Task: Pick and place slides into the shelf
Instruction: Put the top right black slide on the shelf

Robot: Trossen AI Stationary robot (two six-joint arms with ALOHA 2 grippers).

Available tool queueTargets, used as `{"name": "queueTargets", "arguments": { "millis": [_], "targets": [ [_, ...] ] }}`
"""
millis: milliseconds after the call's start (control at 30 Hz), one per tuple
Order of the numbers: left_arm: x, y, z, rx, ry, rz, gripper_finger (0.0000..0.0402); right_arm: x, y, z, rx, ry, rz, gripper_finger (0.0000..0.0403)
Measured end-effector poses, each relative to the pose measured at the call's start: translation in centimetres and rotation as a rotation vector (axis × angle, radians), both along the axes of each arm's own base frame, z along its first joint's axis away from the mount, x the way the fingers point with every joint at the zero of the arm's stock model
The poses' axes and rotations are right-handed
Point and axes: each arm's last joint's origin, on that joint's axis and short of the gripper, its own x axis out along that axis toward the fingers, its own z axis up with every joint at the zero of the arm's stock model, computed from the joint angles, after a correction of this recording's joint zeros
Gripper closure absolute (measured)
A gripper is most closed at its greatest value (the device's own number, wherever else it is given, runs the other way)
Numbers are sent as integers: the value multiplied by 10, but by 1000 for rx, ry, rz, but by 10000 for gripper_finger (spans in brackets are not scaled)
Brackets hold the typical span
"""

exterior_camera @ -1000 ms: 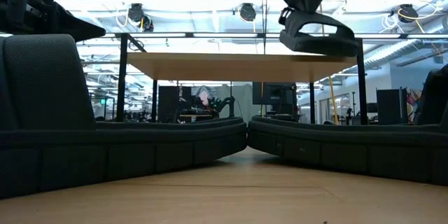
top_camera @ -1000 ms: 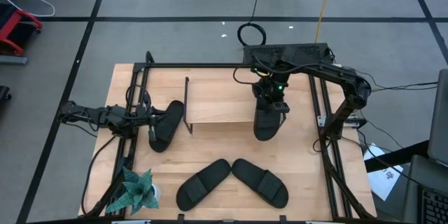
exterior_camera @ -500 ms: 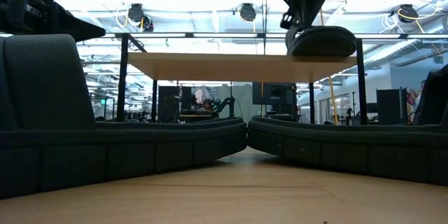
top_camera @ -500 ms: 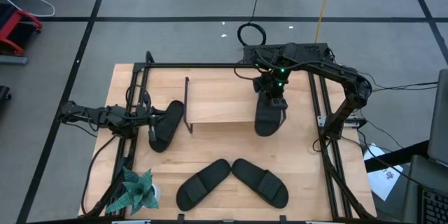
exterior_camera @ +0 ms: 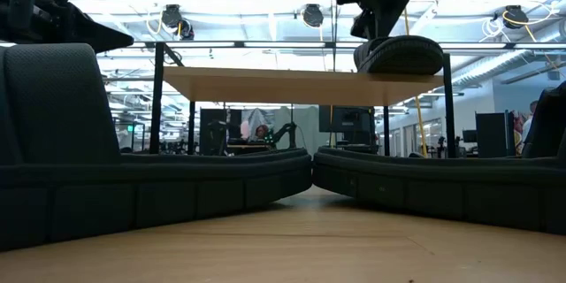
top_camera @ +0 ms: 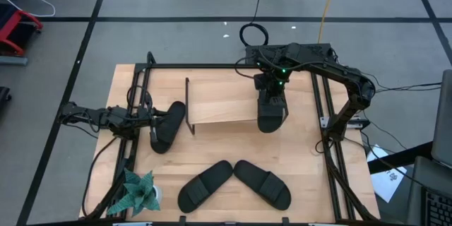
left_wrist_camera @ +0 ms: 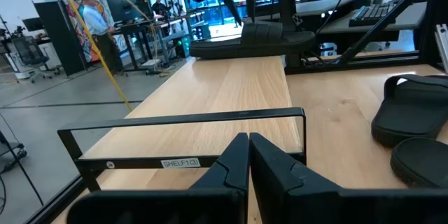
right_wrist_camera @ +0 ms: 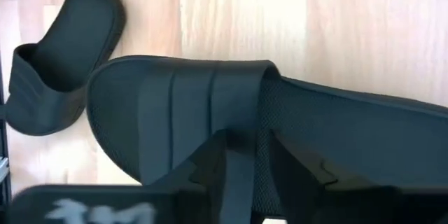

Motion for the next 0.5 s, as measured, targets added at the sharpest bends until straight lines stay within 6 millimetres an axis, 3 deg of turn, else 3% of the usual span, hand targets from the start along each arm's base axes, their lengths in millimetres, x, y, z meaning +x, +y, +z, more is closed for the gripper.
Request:
{"name": "queueTargets", "arguments": {
  "millis": [233,500],
  "targets": [
    [0,0,0,-1,0,0,382,-4,1,5,-15,-5,-23,238],
    [0,0,0,-2,-1,0,382,-23,25,31,-149,-62,17,233]
  ]
}}
